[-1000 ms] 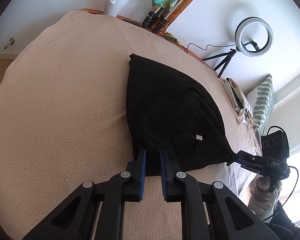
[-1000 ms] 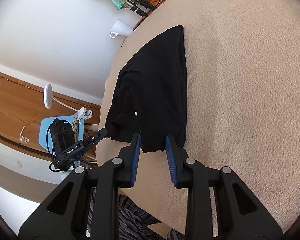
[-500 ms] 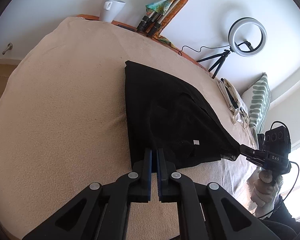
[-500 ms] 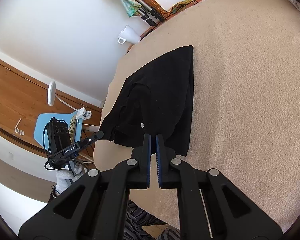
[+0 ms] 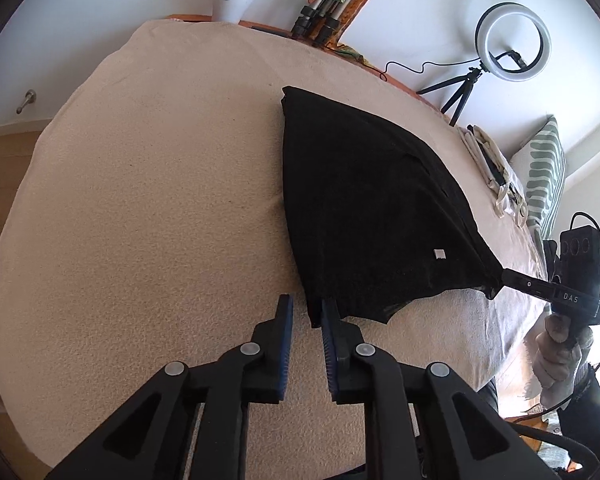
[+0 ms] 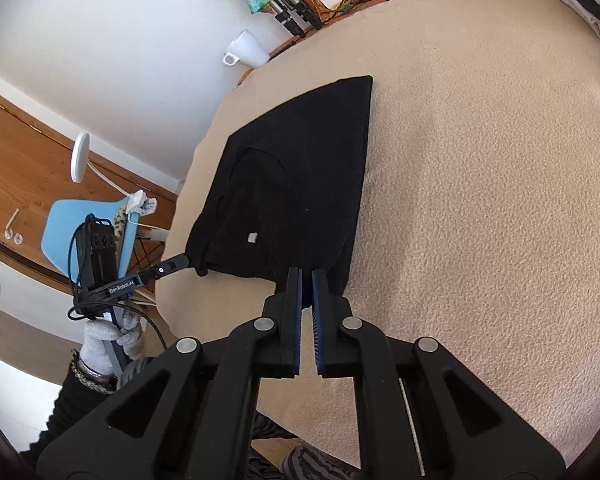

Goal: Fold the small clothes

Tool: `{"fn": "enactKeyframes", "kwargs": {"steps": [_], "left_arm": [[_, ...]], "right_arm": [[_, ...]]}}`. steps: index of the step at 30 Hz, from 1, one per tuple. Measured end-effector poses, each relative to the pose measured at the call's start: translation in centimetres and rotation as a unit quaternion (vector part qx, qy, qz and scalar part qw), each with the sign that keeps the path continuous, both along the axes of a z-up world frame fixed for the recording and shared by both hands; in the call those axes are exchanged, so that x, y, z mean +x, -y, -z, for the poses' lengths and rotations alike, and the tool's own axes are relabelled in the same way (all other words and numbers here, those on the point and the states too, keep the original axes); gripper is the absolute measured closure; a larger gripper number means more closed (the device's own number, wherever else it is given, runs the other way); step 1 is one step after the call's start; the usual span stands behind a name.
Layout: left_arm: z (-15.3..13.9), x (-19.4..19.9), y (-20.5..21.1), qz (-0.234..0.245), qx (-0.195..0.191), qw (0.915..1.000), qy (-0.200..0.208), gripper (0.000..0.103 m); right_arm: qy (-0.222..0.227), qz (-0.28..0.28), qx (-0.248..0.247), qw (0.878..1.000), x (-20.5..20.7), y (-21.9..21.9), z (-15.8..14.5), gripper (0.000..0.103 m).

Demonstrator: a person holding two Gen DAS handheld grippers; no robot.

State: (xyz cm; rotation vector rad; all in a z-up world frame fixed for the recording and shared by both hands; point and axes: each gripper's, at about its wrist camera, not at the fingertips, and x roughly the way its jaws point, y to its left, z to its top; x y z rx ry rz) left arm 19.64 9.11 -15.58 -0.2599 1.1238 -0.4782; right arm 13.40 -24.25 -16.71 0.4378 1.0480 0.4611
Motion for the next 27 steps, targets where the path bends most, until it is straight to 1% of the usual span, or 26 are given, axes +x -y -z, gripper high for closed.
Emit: {"fn": "enactKeyframes", "kwargs": {"steps": [1,2,5,8,9,11,14,17,19,21,24,26,27], "left_arm": [[-0.5,-0.1,-0.2,-0.006,0.002,0.9999,0.010,0.083],[-1.1,-0.1,-0.4,-0.010,0.002,0.9997,0.020,0.083],[-2.7,0.3,0.1,-0.001,-0.001,0.9989,0.047,0.081],[-3.4,1.2,1.8,0.024,-0.002,0.9980,0.058,0.080],[-3.3,1.6,2.6,0.035,-0.001,0.9978,0.056,0.080],[-2.8,2.0,4.3,0.061,0.008,0.9966,0.054,0.080],[-1.5,2.0,6.8,0.107,0.031,0.9929,0.042,0.080],[0.5,1.5,8.0,0.143,0.061,0.9878,0.013,0.080],[0.6,0.8,7.9,0.155,0.072,0.9850,0.025,0.080],[0.4,0.3,7.5,0.162,0.086,0.9828,0.026,0.080],[0.4,-0.2,6.8,0.163,0.092,0.9820,0.020,0.080],[-0.2,-0.5,6.4,0.159,0.097,0.9821,0.026,0.080],[-0.6,-0.5,6.0,0.152,0.092,0.9836,0.029,0.080]], "right_arm": [[0.005,0.003,-0.013,1.000,-0.1,0.0,-0.1,0.097],[0.011,0.006,-0.019,1.000,-0.1,0.1,-0.3,0.096],[0.046,0.017,-0.016,0.999,-0.2,0.5,-1.8,0.095],[0.071,0.003,-0.001,0.997,0.1,0.0,-2.8,0.094],[0.076,-0.002,-0.003,0.997,0.2,-0.5,-2.9,0.094],[0.082,-0.012,-0.026,0.996,0.5,-1.6,-2.6,0.094],[0.075,-0.031,-0.055,0.995,1.0,-3.0,-1.3,0.094],[0.067,-0.037,-0.086,0.993,1.5,-3.6,0.1,0.094],[0.055,-0.035,-0.097,0.993,2.0,-3.3,1.0,0.094],[0.043,-0.032,-0.098,0.994,2.3,-2.4,1.6,0.094],[0.028,-0.030,-0.081,0.996,2.6,-1.0,1.8,0.094],[0.032,-0.033,-0.069,0.997,2.8,-0.1,1.2,0.094],[0.040,-0.034,-0.059,0.997,2.9,0.4,0.7,0.093]]}}
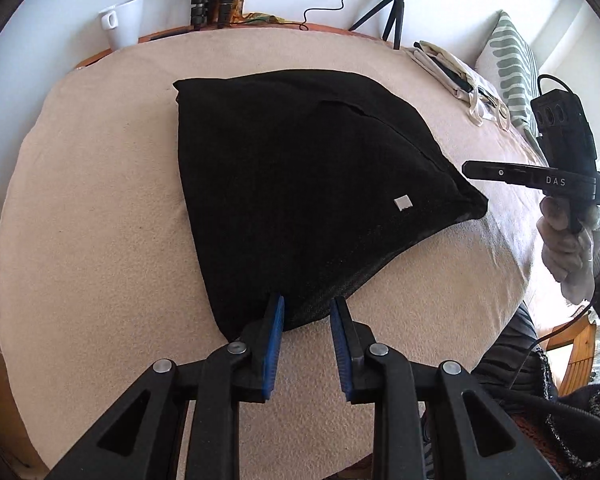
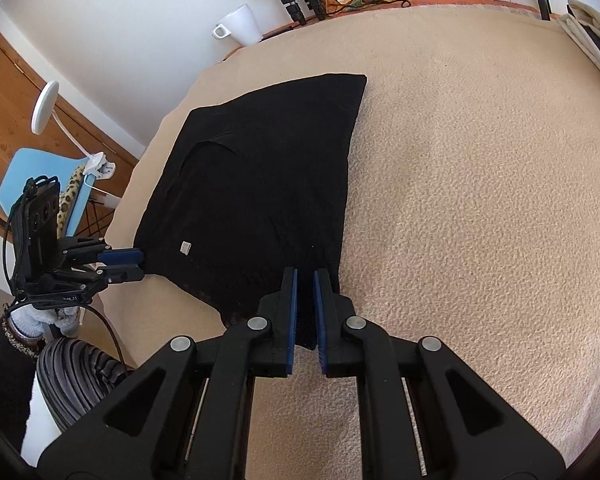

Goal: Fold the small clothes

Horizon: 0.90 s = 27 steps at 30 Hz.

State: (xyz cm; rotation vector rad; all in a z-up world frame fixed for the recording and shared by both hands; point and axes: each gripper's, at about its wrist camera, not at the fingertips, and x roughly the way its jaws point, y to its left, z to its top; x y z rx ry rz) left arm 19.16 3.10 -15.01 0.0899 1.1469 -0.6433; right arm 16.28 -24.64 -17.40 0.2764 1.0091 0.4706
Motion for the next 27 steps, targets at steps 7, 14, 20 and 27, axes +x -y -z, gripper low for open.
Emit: {"fn": "enactKeyframes", "kwargs": {"steps": [7,14,20,27], "left_arm": [[-3.4,2.1,-1.5,-0.050,-0.054,0.9968,0.030,0.065],[-3.0,9.6,-4.4,-0.178,-0.135,0.9747,0.005,0.039],[0.0,15.5,-5.7,-0.238,-0.205,0.9486,-0.039,0.039],[2.1,17.9,-4.4,-0.232,-0.219,0.9457,-0.063,0.047]], "right_arm": [[0.032,0.039,0.087,0.995,3.6,3.8,-2.2,0.057],[0.005,0.058,0.143,0.988,8.8,4.6,-0.8,0.057],[-0.029,0.071,0.194,0.978,11.5,5.3,1.5,0.057],[-0.055,0.069,0.225,0.970,13.5,5.2,3.0,0.062]]}}
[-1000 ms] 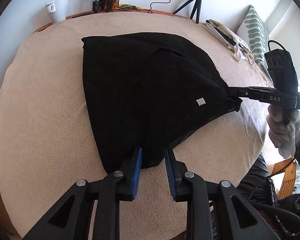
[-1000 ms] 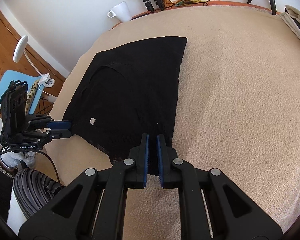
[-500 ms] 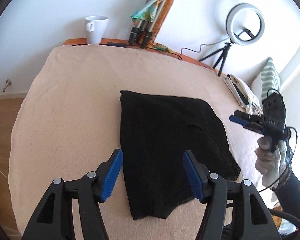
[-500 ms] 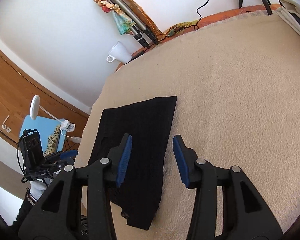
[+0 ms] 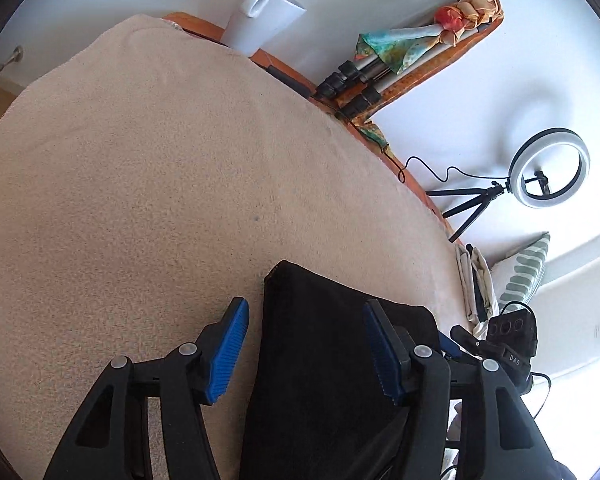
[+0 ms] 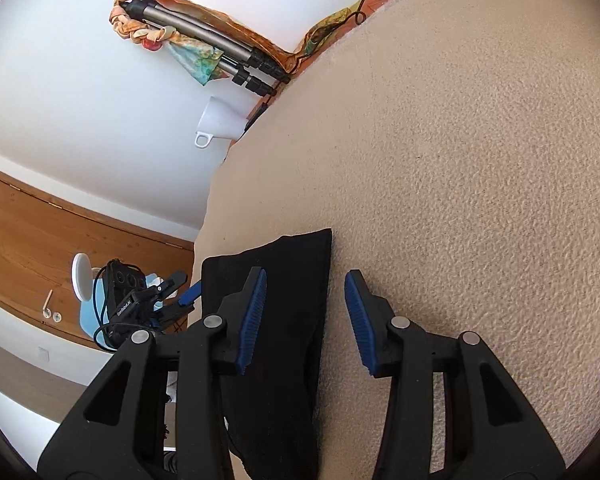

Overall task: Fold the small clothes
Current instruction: 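Grasp the folded black shirt with the left gripper and lift it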

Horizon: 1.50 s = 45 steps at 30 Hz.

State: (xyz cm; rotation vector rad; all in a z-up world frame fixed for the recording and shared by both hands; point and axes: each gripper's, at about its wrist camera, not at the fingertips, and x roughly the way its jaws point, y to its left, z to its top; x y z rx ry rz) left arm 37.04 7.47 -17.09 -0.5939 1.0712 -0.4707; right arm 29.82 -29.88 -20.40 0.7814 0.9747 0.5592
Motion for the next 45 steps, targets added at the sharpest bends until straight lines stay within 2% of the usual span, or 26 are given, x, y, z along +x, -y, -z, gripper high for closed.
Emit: {"fn": "enactKeyframes", "kwargs": {"steps": [3,5,6,10,17,21,24,26,28,31,34,35,36,38,42,45], "left_arm": [[0.0,0.4,0.4,0.005,0.007,0.9999,0.008,0.069],[0.1,0.5,0.1,-0.004,0.001,1.0000,0.008,0.074],[0.2,0.5,0.0,-0.004,-0.002,0.9999,0.009,0.083],[0.1,0.5,0.1,-0.006,0.010,0.9997,0.021,0.103],[0.4,0.5,0.1,-0.037,0.036,0.9981,0.032,0.103],[1.2,0.6,0.5,-0.035,0.047,0.9980,0.022,0.103],[0.6,0.4,0.6,-0.042,0.072,0.9961,0.030,0.103],[0.1,0.2,0.3,-0.048,0.077,0.9953,0.033,0.099],[-0.4,-0.2,-0.3,-0.053,0.070,0.9955,0.035,0.087],[-1.2,-1.0,-0.7,-0.048,0.059,0.9965,0.035,0.074],[-2.3,-2.1,-0.7,-0.045,0.064,0.9963,0.036,0.067],[-2.7,-2.6,-0.7,-0.045,0.061,0.9965,0.036,0.066],[-3.2,-3.2,-0.7,-0.046,0.060,0.9964,0.037,0.064],[-4.0,-4.4,-0.6,-0.046,0.066,0.9960,0.039,0.060],[-4.8,-7.3,-0.6,-0.042,0.070,0.9963,0.027,0.044],[-4.9,-9.9,-1.2,-0.051,0.059,0.9969,0.008,0.039]], "right_arm": [[-0.005,-0.007,0.011,1.000,1.0,-0.1,0.2,0.071],[-0.011,-0.011,0.019,1.000,1.8,-0.3,0.3,0.077],[-0.011,-0.012,0.018,1.000,2.0,-0.4,0.4,0.082],[-0.010,-0.008,0.010,1.000,2.7,-0.8,0.2,0.094],[0.030,-0.009,-0.056,0.998,2.7,-1.8,-2.0,0.099],[0.023,0.000,-0.085,0.996,2.9,-1.9,-1.5,0.100],[0.024,0.000,-0.090,0.996,3.0,-1.9,-1.5,0.100],[0.028,0.007,-0.101,0.994,2.8,-1.8,-2.0,0.099],[0.034,0.017,-0.125,0.991,2.3,-1.5,-2.7,0.099],[0.039,0.012,-0.114,0.993,1.5,-0.9,-4.0,0.099],[0.050,0.013,-0.116,0.992,0.2,-0.4,-5.5,0.096],[0.053,0.009,-0.117,0.992,-0.2,-0.3,-6.0,0.090],[0.056,0.008,-0.120,0.991,-0.6,-0.3,-6.4,0.078],[0.071,0.007,-0.128,0.989,-1.5,-0.1,-7.4,0.062],[0.081,-0.007,-0.130,0.988,-2.7,0.1,-8.4,0.060],[0.074,-0.014,-0.126,0.989,-3.1,0.3,-8.2,0.058]]}}
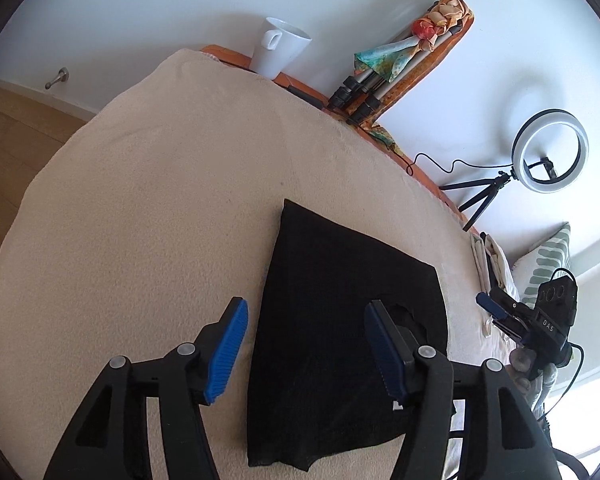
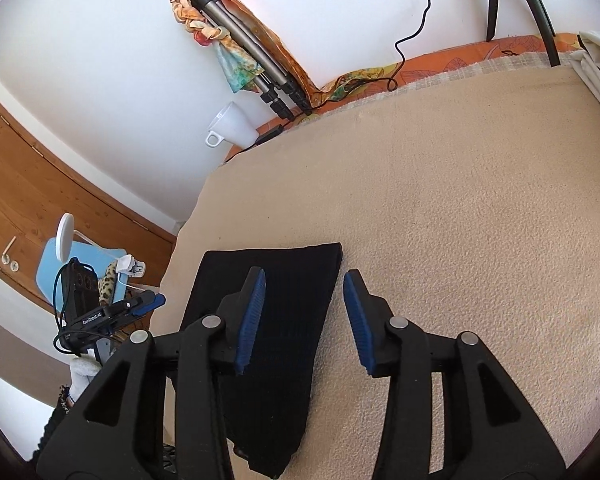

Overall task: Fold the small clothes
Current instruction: 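Grasp the folded black shirt with the left gripper and lift it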

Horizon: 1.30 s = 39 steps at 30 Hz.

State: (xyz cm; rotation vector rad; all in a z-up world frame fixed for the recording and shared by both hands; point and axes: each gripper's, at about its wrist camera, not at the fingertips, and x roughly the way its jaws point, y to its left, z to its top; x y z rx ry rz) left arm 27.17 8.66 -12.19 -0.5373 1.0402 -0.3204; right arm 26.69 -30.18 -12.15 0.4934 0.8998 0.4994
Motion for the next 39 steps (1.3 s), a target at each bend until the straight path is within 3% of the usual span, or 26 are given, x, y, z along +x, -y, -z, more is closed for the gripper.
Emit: {"fn": "enactKeyframes", "kwargs": {"steps": [3,11,13,16,25,34,39], "left_arm": [[0.4,-2.6,-0.9,-0.016,-0.020,0.9995,-0.016,0.036],[3.5,-8.0,-1.8,-0.074,-0.068,0.9928,-0.064,0.035],[4.1,-8.6,-1.9,-0.093,-0.081,0.9900,-0.069,0.036],[5.2,-9.0,-2.3,-0.113,-0.131,0.9813,-0.084,0.036],[6.1,-8.7,-1.4,-0.129,-0.183,0.9698,-0.096,0.038],[5.9,-7.3,0.4,-0.113,-0.170,0.9758,-0.079,0.039],[6.2,-6.2,0.8,-0.115,-0.172,0.9749,-0.082,0.053]], "right_arm": [[-0.007,-0.001,0.007,1.000,-0.5,0.5,0.7,0.053],[-0.046,-0.015,0.033,0.998,0.0,0.4,3.6,0.053],[-0.053,-0.016,0.042,0.998,0.3,0.2,4.1,0.053],[-0.060,-0.018,0.049,0.997,0.8,-0.2,4.5,0.053],[-0.069,-0.022,0.048,0.996,1.8,-0.8,4.9,0.053],[-0.082,-0.018,0.081,0.993,3.0,-1.3,6.5,0.053],[-0.073,-0.021,0.085,0.993,4.0,-2.6,6.5,0.053]]}}
